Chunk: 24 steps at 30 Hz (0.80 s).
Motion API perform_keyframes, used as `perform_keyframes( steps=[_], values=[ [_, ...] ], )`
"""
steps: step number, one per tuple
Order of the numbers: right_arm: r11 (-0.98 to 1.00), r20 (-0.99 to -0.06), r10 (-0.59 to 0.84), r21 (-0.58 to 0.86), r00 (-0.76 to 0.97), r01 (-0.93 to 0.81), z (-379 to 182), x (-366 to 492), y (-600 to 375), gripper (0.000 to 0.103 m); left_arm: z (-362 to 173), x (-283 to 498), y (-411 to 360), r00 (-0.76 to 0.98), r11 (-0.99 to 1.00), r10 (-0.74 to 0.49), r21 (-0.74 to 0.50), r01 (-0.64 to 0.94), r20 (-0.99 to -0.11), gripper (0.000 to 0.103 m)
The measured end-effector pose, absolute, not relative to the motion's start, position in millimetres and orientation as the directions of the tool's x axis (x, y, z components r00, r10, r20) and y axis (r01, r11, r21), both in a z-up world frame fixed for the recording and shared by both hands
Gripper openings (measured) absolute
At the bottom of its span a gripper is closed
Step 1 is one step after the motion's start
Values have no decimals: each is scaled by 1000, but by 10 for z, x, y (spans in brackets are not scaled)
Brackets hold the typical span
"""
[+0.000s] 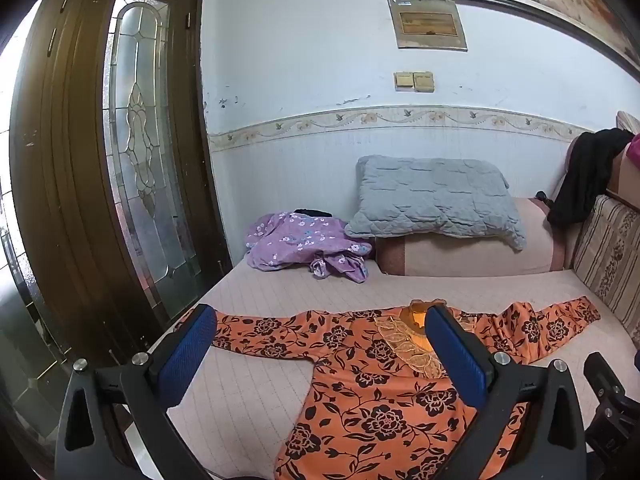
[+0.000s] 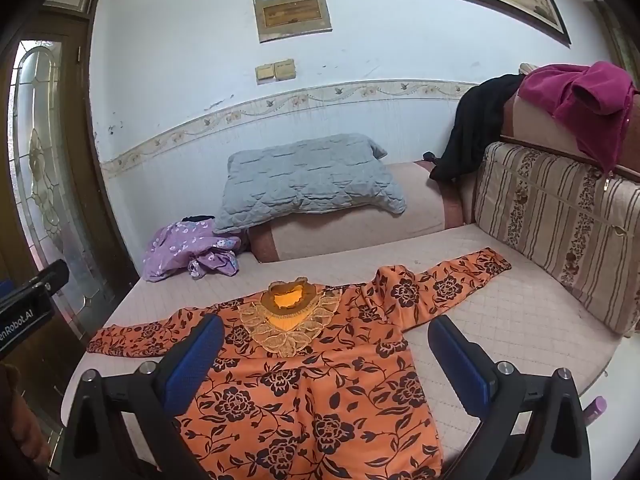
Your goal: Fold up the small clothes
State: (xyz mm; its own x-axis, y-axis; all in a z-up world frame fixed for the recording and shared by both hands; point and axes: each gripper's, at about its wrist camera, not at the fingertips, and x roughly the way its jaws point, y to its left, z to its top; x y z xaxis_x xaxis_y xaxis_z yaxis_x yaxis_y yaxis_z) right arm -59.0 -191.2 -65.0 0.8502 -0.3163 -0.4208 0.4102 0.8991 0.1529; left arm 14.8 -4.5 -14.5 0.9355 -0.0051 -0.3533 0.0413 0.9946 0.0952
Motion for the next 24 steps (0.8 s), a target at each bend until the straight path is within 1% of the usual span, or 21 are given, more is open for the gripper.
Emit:
perform_keyframes(
  steps=[9,17,24],
  values=[
    [895,-442,-321,148,838,421,-657,-549,-1994,103,-199,236,-76,926,993,-2,109,47,-379,103],
    [901,-430,-315,144,846,409,-664,-485,-1996,103,-197,273,-99,931,993,6,110,37,-365,103],
    [899,-453,-317,137,833,416,-671,-306,-2071,103,-282,417,-170,925,992,7,121,43,-381,103]
  ],
)
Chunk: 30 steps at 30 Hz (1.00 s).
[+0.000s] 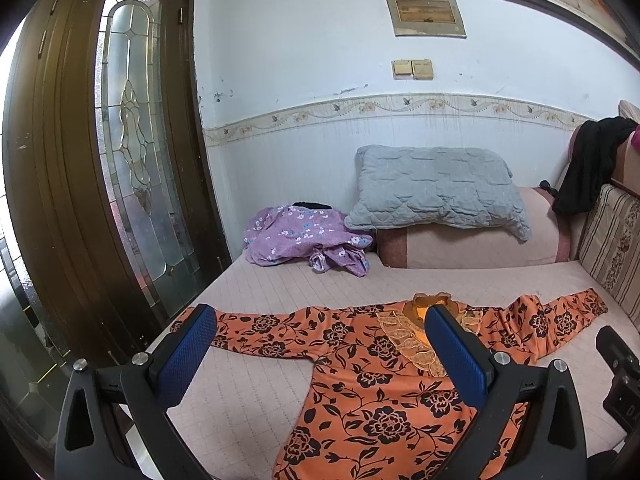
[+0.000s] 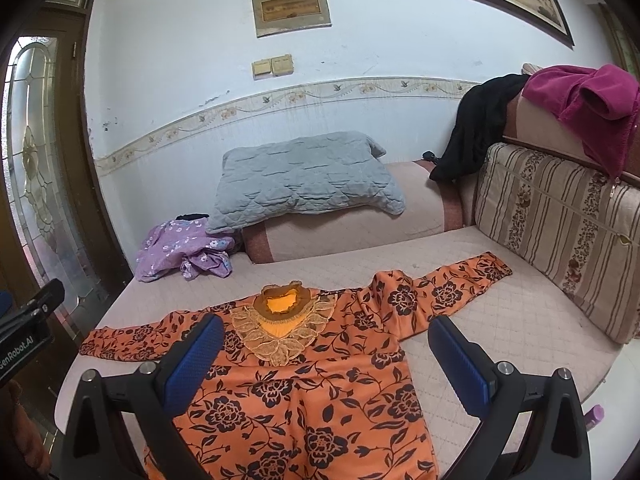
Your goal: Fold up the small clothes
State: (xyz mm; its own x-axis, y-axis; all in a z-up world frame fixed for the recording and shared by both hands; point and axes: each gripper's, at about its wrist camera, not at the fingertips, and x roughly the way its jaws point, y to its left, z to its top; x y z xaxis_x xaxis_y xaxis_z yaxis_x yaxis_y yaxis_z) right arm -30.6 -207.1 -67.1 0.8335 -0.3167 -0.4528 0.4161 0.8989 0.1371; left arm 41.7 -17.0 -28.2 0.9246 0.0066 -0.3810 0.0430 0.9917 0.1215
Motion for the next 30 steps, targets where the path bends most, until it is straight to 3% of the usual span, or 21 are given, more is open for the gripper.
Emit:
perform_keyframes(
  steps=[22,30],
  values=[
    [878,-501,-331,146,800,455,-894,205,-2499,103,-522,893,-451,907,988,-7,134,70,-421,103],
    [839,-544,-346,184,764,511,-1212,558,-2973,103,-777,1243,-689,887,984,-6,154,87,-462,103]
  ],
)
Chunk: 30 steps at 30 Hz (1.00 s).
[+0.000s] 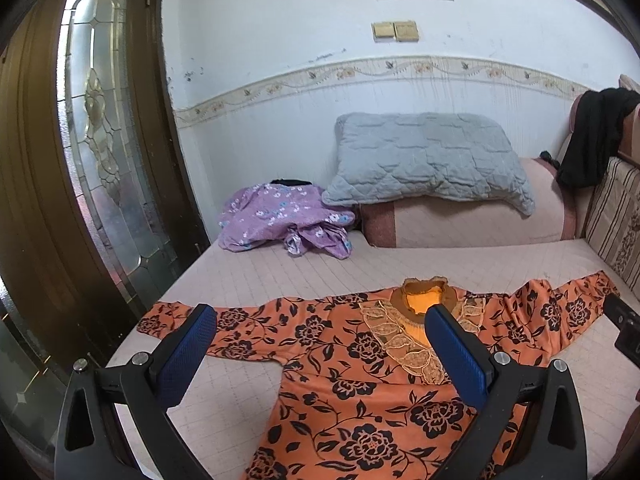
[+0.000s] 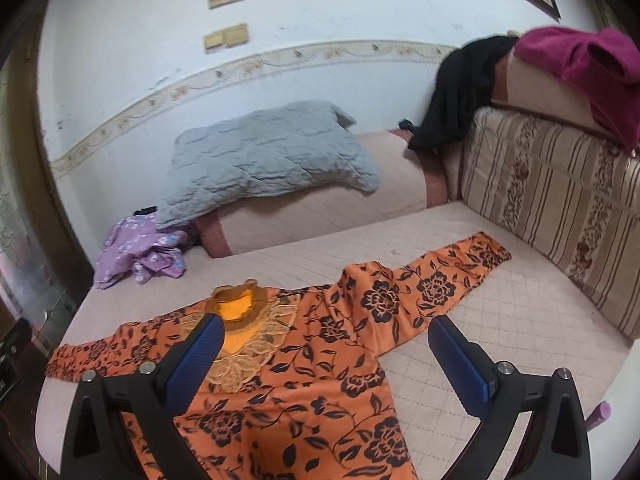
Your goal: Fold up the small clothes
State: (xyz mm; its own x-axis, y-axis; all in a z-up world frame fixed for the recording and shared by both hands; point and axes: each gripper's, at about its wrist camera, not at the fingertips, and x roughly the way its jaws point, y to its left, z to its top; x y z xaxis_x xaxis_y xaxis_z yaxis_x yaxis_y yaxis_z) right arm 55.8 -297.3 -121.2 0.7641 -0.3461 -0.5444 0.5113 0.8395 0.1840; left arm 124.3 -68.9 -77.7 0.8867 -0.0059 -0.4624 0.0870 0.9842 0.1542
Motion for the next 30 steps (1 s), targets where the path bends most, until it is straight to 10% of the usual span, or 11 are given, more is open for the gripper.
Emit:
perform_keyframes(
  steps=[14,19,30],
  values=[
    [738,-640,-197,402,743,542,-2117,1124,-4623,103,-1693,2247,-1106,763,975,-67,120,187,-643,103],
    [405,-629,-127,673,767,619,-2862,829,-6045,82,-2445,2640,-1139,627,964,-21,150,219,-779,103],
    [252,-681,-194,661,706,707,-3392,1103,-6949,63,-3003,2886,-1484,553,928,87,269,257,-829,103]
  ],
)
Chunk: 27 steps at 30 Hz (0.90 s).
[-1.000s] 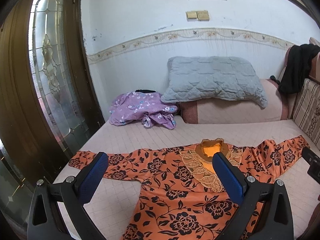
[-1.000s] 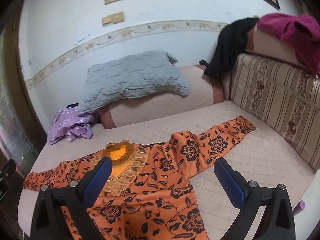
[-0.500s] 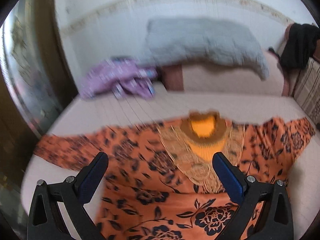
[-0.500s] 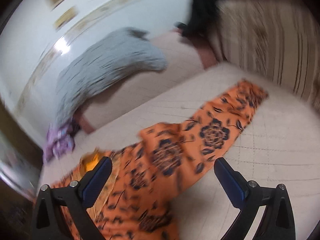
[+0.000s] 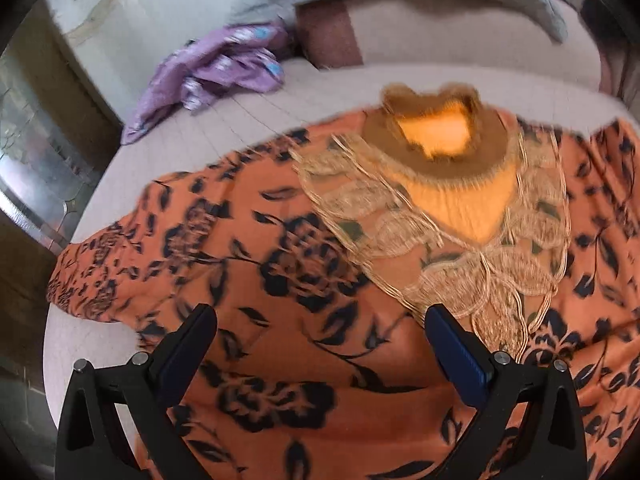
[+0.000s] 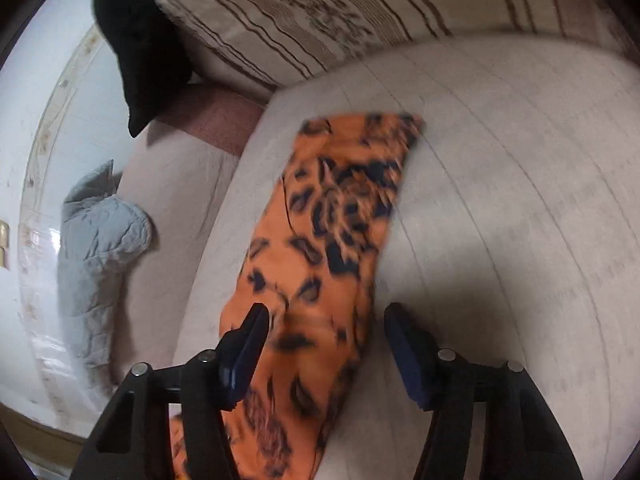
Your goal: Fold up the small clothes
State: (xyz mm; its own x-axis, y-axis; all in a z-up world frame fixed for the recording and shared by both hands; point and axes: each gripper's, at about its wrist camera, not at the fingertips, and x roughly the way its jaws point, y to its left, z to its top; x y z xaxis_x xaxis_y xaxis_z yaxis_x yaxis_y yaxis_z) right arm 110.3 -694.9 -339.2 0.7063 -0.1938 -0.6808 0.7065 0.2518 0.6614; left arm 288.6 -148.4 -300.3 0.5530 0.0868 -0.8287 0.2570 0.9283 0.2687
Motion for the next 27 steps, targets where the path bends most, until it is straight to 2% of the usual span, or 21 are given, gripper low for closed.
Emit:
perform_keyframes(
  steps=[1,2,3,5,7,9,11,12,15,19,23,25,26,27],
  values=[
    [273,-691,-205,640,693,719,-3357,1168,-6959,60,-3041,2878,-1509,549,923,92,278,266,-831,103],
    [299,-703,-220,612,677,733,-3333,1250,-6985,47,-3071,2856,-1549,557,916,99,294,272,-825,103],
    [326,-712,-244,579,658,747,-3321,1320,-7015,26,-3070,2854,-1568,574,913,102,306,271,-812,103],
    [360,-713,-274,546,645,756,-3336,1379,-7061,10,-3072,2832,-1594,588,908,109,321,270,-802,103],
    [352,-665,-271,604,696,715,-3355,1310,-7104,8,-3094,2845,-1575,583,919,99,298,257,-807,103],
    [364,-616,-286,639,734,678,-3242,1248,-7051,8,-3116,2869,-1449,550,960,53,195,203,-834,103],
    [424,-553,-296,655,779,626,-2950,1252,-6878,8,-3159,2926,-1270,491,988,-26,52,145,-871,103],
    [454,-520,-292,663,803,595,-2780,1262,-6769,8,-3152,2948,-1222,478,990,-49,22,141,-877,103],
    [536,-416,-240,696,877,477,-2257,1271,-6301,8,-3058,2990,-1235,424,976,-50,46,213,-904,103],
    [641,-317,-123,698,941,319,-1632,1403,-5485,8,-2694,2980,-869,493,992,-84,-28,121,-866,103],
    [704,-287,13,683,958,195,-1314,1619,-4573,8,-2367,2970,-360,583,1000,-6,-6,2,-813,103],
    [723,-309,85,673,947,155,-1344,1853,-4144,8,-2302,2995,-96,615,998,54,26,-55,-786,103],
    [739,-355,144,659,924,138,-1470,2072,-3738,8,-2262,2991,37,629,995,87,42,-86,-773,103],
    [739,-355,144,659,924,138,-1470,2072,-3738,8,-2251,2982,118,636,993,105,52,-102,-764,103]
  ],
)
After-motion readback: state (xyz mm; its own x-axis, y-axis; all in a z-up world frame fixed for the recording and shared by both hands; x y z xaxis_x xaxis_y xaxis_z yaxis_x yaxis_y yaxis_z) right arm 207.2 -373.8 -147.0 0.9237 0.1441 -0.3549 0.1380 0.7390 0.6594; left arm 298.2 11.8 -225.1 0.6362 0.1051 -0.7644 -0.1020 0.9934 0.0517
